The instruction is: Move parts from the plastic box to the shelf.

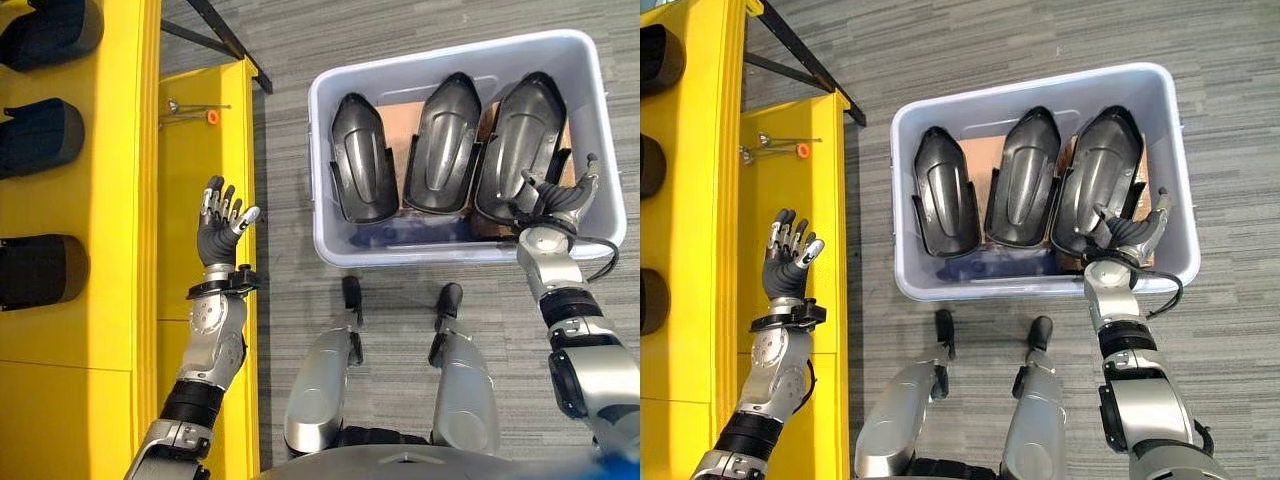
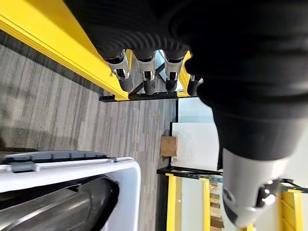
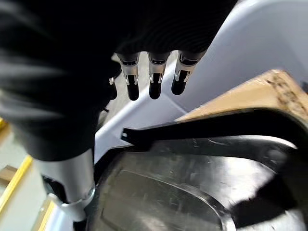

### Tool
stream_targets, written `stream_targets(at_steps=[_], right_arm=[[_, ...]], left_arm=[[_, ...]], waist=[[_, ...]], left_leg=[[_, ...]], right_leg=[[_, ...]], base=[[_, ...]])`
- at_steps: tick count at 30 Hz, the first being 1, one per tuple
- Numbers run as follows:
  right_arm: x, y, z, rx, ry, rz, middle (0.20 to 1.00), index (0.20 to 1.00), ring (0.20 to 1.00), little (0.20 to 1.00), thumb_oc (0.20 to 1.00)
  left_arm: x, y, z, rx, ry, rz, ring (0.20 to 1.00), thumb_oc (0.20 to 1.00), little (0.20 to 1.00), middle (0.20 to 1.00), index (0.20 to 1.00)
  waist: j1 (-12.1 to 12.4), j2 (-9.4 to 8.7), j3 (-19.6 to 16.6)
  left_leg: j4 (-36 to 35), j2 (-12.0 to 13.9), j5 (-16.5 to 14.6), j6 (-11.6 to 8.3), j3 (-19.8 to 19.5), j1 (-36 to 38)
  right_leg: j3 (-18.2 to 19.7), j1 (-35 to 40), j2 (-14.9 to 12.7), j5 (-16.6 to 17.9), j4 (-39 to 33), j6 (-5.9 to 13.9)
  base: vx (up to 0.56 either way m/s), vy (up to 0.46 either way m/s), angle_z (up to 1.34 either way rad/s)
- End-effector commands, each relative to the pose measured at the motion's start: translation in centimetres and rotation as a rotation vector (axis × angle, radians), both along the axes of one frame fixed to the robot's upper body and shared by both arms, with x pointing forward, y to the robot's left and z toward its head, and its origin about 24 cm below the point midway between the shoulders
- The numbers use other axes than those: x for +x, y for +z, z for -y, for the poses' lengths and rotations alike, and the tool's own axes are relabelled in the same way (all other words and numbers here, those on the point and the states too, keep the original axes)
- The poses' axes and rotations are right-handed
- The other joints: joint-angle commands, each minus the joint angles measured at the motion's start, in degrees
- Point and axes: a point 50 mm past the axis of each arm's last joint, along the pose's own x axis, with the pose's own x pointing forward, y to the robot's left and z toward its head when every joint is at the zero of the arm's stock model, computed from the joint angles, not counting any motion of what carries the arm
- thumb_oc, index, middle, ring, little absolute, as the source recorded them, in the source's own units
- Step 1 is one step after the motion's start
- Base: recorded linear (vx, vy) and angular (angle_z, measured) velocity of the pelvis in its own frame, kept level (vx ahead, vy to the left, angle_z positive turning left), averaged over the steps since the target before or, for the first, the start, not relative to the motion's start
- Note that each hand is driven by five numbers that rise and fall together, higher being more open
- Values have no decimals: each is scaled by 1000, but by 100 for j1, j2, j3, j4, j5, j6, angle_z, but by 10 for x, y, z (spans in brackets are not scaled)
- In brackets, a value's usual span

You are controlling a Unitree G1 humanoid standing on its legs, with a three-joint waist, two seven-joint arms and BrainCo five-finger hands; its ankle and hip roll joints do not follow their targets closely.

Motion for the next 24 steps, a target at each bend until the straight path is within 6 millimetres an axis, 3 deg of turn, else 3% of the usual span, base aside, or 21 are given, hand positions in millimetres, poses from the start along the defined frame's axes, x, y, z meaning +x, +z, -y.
stream_targets(at_steps=[1, 12, 24], right_arm=[[1, 28, 16, 12, -78, 105, 1000, 1000, 1000, 1000, 1000], [-2, 27, 39, 12, -132, 38, 1000, 1000, 1000, 1000, 1000], [3, 40, 42, -104, -112, -12, 1000, 1000, 1000, 1000, 1000]], left_arm=[[-1, 15, 0, 10, -15, 83, 1000, 1000, 1000, 1000, 1000], [-2, 10, 4, 6, -51, 78, 1000, 1000, 1000, 1000, 1000], [-2, 7, 6, 16, -71, 74, 1000, 1000, 1000, 1000, 1000]], waist=[[42, 14, -94], [36, 208, -3], [75, 249, -3]], left_leg=[[358, -4, -103, -166, -182, -361], [461, -5, -85, -178, -128, -635], [591, -8, -86, -186, -106, -916]], right_leg=[[-230, -246, -194, -562, 880, -52], [-215, -618, -232, -644, 1165, -84], [-214, -918, -244, -683, 1342, -113]], base=[[-1, 21, -4], [0, 0, 0], [0, 0, 0]])
